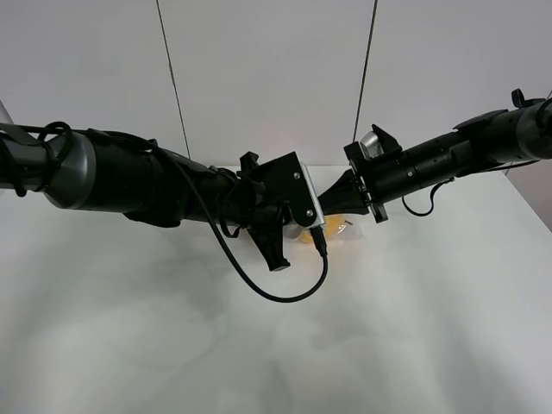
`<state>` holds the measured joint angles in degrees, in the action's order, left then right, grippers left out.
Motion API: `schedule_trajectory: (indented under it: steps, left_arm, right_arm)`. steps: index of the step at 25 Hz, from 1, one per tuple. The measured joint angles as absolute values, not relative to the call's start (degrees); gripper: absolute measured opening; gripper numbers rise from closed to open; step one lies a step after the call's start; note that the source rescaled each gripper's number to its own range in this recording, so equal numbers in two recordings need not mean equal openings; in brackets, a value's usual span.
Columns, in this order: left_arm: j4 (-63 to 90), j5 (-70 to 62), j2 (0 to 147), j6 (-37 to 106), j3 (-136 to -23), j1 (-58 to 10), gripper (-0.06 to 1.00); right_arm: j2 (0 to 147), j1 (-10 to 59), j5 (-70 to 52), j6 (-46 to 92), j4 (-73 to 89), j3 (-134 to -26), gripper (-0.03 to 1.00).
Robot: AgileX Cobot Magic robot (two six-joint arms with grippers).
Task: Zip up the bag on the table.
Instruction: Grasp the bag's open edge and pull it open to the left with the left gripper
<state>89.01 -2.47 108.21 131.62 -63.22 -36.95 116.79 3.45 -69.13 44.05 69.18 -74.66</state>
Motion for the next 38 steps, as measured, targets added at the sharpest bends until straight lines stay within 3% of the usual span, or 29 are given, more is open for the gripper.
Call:
schedule_trajectory:
  steps: [6,27,38]
  left_arm:
    - [89.01,-2.08,108.07,132.33,-63.29,-35.28,0.0]
    - [88.96,-7.95,108.24,139.69,-63.29,-15.27,0.0]
    - [88.9,-7.34,111.54,142.74,-64.31,-12.75,0.0]
  right_arm:
    - [116.6,3.33,-69.13,43.23,67.52,-78.4,0.0]
    - [115.58,3.33,-68.27,41.05,66.91,-80.33,0.0]
    - [115.11,3.33,-67.42,40.69,66.21,-80.33,0.0]
